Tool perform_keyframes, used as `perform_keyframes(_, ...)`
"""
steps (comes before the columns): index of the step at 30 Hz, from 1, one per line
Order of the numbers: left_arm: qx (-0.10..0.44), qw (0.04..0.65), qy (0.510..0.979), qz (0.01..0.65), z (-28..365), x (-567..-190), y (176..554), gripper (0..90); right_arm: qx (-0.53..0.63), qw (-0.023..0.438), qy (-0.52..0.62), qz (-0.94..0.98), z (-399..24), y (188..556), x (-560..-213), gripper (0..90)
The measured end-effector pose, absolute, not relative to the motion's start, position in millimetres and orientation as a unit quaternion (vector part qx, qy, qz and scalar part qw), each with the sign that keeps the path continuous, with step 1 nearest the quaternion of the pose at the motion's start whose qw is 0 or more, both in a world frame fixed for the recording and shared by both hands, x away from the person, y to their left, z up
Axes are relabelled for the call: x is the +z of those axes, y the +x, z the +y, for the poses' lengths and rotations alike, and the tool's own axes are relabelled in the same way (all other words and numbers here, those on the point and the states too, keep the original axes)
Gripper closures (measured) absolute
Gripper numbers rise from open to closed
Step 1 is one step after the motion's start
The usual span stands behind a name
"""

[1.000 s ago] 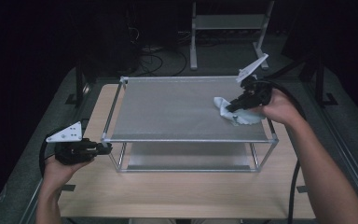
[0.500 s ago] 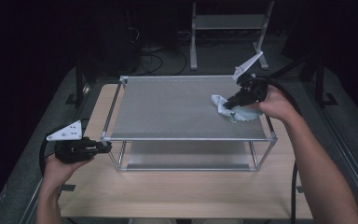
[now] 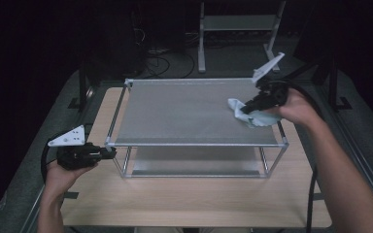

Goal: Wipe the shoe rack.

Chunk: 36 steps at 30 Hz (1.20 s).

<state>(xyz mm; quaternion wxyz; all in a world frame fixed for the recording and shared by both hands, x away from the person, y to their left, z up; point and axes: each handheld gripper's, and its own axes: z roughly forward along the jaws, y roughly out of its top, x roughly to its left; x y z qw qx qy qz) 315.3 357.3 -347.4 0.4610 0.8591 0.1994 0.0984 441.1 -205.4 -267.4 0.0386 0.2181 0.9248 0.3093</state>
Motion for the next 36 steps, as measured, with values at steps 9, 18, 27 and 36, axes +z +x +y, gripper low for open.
perform_keyframes(9, 0.100, 0.455, 0.862, 0.199, 354, -346, 317, 81.4, 0.310, 0.027, 0.173, 0.934, -157, 447, -270, 82.8)
perform_keyframes(18, 0.099, 0.458, 0.861, 0.197, 353, -347, 317, 81.4, 0.313, 0.009, 0.102, 0.944, -73, 446, -267, 82.6)
perform_keyframes(27, 0.100, 0.458, 0.860, 0.202, 353, -347, 317, 81.3, 0.321, 0.021, 0.181, 0.929, -181, 414, -268, 82.5)
perform_keyframes(36, 0.101, 0.457, 0.859, 0.208, 350, -347, 315, 81.2, 0.324, 0.033, 0.186, 0.927, -228, 362, -265, 82.3)
